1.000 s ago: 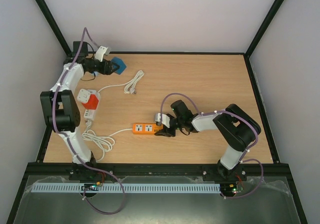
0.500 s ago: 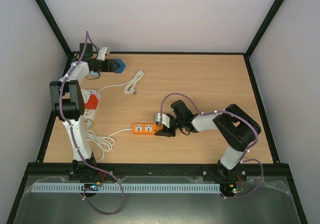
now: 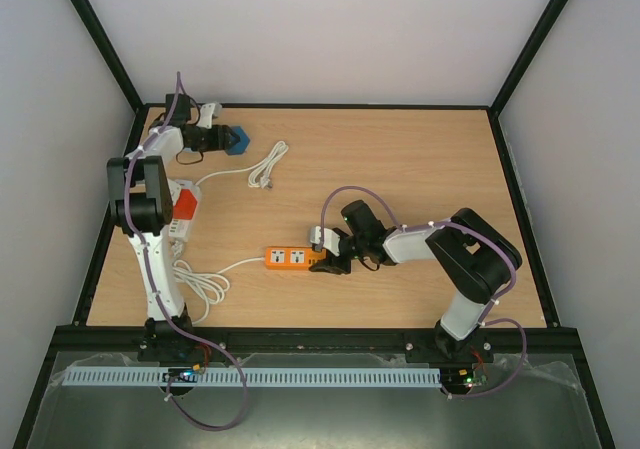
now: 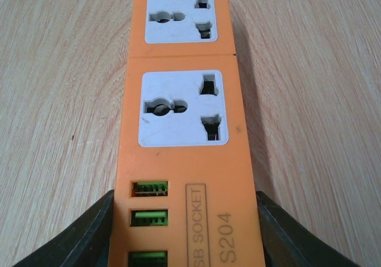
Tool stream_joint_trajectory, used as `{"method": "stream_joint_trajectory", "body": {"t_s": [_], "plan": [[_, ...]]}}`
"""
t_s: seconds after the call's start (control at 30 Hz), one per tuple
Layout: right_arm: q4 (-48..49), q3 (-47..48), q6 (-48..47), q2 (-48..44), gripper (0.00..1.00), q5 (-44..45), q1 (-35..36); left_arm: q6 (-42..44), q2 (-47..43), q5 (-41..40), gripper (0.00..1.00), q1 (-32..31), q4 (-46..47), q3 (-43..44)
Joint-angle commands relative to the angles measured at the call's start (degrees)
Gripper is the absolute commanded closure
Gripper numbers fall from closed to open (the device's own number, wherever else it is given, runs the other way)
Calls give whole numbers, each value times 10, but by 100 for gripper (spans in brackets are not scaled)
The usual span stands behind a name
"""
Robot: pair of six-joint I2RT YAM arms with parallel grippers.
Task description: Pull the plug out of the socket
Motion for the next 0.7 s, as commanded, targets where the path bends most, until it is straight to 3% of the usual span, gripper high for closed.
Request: {"method": "stream_joint_trajectory", "body": {"t_s": [0.0,0.67], "plan": [[-42,-1,-7,24,78,64,-4,-20,13,-2,50,2,13,25],[-42,-3,-8,21,78,62,-4,-23,2,-41,18,9,14,18]]}}
